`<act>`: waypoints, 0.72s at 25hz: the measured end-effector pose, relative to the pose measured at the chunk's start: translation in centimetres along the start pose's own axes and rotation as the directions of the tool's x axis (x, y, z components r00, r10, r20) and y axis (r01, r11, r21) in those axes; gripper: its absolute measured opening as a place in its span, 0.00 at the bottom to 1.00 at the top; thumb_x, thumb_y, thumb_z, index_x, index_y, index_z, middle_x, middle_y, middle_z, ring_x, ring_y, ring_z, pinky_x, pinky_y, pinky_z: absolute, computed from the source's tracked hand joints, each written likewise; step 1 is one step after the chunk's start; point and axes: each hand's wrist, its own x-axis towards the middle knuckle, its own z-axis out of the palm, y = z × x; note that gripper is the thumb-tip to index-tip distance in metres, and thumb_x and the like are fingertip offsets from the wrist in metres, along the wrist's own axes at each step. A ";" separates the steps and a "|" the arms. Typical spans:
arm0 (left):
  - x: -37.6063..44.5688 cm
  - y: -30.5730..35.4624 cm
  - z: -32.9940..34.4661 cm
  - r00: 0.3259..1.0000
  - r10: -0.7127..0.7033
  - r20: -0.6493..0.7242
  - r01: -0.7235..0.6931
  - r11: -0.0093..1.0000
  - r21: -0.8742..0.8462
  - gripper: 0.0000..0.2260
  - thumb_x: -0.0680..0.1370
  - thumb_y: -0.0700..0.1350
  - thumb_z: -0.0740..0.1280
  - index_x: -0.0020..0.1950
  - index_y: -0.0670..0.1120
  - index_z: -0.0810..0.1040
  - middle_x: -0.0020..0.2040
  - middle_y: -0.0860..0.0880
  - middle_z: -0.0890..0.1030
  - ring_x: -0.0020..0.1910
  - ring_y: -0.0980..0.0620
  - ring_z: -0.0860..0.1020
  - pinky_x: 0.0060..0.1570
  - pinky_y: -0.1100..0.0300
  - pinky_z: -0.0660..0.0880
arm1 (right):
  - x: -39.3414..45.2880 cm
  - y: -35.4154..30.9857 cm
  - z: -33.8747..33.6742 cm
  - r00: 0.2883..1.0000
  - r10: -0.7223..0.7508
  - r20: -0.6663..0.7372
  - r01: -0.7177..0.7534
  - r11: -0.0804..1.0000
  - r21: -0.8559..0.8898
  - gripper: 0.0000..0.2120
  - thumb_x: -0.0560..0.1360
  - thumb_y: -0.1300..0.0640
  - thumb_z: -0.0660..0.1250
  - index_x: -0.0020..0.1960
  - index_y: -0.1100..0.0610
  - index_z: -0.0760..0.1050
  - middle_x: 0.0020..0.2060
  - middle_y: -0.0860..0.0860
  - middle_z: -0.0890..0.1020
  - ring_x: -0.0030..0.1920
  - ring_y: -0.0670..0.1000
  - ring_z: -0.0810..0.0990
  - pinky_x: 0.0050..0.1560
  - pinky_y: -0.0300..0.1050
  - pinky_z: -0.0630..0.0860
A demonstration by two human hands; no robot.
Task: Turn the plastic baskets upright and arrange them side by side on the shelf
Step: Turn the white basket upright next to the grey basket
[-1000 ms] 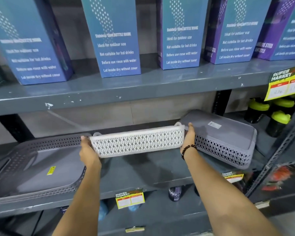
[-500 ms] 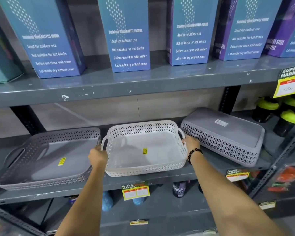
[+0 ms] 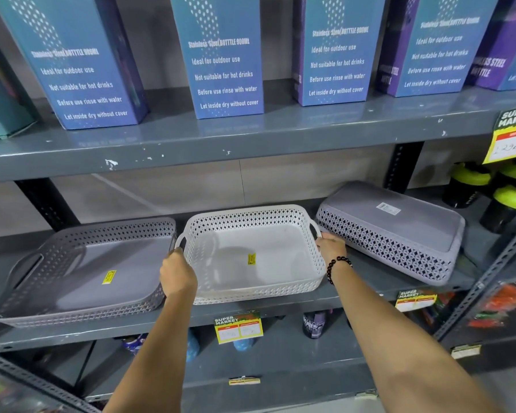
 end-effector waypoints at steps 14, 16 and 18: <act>0.6 3.2 1.7 0.988 0.157 0.004 -0.155 0.980 -0.123 0.18 0.77 0.32 0.57 0.66 0.40 0.74 0.60 0.35 0.79 0.55 0.35 0.79 0.56 0.45 0.76 | -1.7 -1.9 -2.0 0.963 -0.260 -0.072 0.239 0.945 -0.224 0.12 0.77 0.62 0.61 0.56 0.65 0.79 0.56 0.61 0.82 0.58 0.59 0.78 0.58 0.46 0.74; 0.5 6.6 3.3 0.966 0.258 0.029 -0.248 0.951 -0.184 0.18 0.78 0.35 0.59 0.68 0.40 0.73 0.60 0.34 0.80 0.53 0.35 0.80 0.55 0.47 0.76 | -2.0 -2.5 -4.7 0.945 -0.304 -0.117 0.264 0.926 -0.271 0.11 0.77 0.63 0.60 0.52 0.65 0.80 0.52 0.60 0.83 0.54 0.58 0.79 0.57 0.46 0.75; 0.0 10.4 5.1 0.941 0.337 0.041 -0.317 0.915 -0.248 0.18 0.78 0.36 0.60 0.67 0.40 0.74 0.59 0.34 0.80 0.51 0.35 0.81 0.55 0.48 0.76 | -2.2 -3.3 -8.1 0.931 -0.327 -0.165 0.266 0.913 -0.309 0.11 0.77 0.64 0.59 0.49 0.62 0.80 0.45 0.56 0.81 0.48 0.55 0.78 0.52 0.45 0.76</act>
